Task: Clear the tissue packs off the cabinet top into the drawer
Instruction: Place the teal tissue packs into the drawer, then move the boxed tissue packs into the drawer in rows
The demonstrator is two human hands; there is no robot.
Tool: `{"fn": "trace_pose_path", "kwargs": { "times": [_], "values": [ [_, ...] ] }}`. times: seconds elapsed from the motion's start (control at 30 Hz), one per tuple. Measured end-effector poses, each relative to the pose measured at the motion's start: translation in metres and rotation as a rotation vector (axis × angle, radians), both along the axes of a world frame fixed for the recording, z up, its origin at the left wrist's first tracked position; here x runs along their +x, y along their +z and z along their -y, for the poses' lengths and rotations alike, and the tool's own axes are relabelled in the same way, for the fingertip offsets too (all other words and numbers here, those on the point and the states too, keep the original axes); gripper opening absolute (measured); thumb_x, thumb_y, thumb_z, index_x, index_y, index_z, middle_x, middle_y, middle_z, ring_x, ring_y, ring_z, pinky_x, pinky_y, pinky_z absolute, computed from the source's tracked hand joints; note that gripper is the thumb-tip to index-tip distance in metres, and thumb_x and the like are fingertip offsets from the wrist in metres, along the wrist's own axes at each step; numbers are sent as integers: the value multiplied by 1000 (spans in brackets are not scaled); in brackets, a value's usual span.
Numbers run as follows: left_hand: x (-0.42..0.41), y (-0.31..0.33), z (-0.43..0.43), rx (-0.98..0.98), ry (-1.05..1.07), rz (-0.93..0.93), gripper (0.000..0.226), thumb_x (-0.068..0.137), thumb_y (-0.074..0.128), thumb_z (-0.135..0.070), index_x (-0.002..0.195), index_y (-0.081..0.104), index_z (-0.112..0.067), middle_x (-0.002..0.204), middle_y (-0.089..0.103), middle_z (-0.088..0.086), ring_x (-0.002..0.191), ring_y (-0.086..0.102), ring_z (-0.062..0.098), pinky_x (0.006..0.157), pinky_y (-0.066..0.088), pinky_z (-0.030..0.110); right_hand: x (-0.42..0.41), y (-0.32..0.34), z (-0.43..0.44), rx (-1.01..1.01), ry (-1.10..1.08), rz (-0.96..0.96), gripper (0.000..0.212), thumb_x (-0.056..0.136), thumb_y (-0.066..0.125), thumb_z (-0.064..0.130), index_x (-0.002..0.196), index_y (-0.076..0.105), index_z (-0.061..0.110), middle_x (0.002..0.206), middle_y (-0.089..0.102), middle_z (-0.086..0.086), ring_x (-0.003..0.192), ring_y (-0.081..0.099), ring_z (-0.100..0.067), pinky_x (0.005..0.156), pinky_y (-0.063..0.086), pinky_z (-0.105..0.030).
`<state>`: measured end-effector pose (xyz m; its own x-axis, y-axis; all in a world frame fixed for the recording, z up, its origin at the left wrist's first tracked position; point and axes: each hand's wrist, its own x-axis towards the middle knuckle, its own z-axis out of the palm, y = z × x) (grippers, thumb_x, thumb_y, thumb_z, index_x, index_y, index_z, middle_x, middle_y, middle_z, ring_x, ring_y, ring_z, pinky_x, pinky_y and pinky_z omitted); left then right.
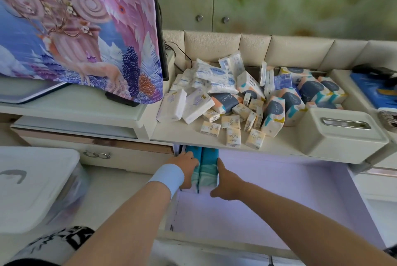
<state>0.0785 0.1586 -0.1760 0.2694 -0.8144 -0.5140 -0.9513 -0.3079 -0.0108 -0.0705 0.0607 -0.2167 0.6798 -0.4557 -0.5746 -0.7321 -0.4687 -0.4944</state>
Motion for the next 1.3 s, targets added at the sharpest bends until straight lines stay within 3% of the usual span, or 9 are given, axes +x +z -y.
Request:
{"fn": "trace_pose_path", "kwargs": {
  "times": [0.17,0.33,0.53,0.67,0.77,0.87,1.03,1.2,1.3],
  "values": [
    [-13,38,21,80,21,-42,52,92,57,-33,142,47,-22,134,54,3,117,55,25,94,50,35,-7,42,25,-192,125,-58,65,93,59,40,149,37,15,150,45,-3,138,39,-22,112,34,-33],
    [-29,98,60,-166,90,-144,41,92,57,-34,132,55,-27,129,58,-2,114,56,22,96,47,34,-16,100,59,-416,-11,78,35,91,54,34,125,63,29,132,57,4,118,56,-20,93,50,-31],
    [-41,143,116,-448,190,-302,37,93,54,-32,129,58,-31,131,58,-5,116,55,20,96,45,29,-39,163,125,-666,-133,90,26,92,49,24,112,64,18,111,65,-9,101,62,-32,85,52,-43],
    [-58,134,157,-472,225,-324,40,95,49,-26,134,54,-31,138,54,-1,122,53,25,100,45,34,-59,159,164,-556,-333,146,44,89,57,30,131,53,17,123,60,-13,109,60,-35,91,52,-46],
    [-74,117,182,-415,241,-379,44,96,48,-19,139,50,-29,143,49,3,125,51,28,103,44,36,-66,145,167,-334,-399,211,63,90,57,35,149,35,31,122,59,-18,99,66,-34,66,59,-37],
    [-77,102,200,-406,254,-419,49,95,48,-15,140,46,-34,144,48,7,121,54,31,102,47,40,-56,129,168,-284,-280,128,57,94,54,30,147,34,36,121,51,-11,104,65,-36,46,56,-27],
    [-74,92,216,-431,218,-391,54,98,42,-16,143,41,-45,144,45,8,118,53,33,99,45,35,-42,129,187,-389,-331,136,39,93,49,34,129,45,19,129,56,-10,112,57,-30,92,51,-40],
    [-87,83,243,-448,277,-377,30,91,53,-45,120,59,-41,127,61,2,109,59,30,95,49,38,-53,148,237,-757,-374,102,26,94,50,26,118,55,21,110,64,-7,97,57,-25,77,47,-35],
    [-99,79,256,-454,303,-325,49,76,69,-57,115,56,-32,126,58,-3,112,57,26,95,47,39,-63,143,266,-885,-317,-10,41,93,50,43,128,51,21,123,61,-8,119,49,-31,97,38,-44]
  ]
}}
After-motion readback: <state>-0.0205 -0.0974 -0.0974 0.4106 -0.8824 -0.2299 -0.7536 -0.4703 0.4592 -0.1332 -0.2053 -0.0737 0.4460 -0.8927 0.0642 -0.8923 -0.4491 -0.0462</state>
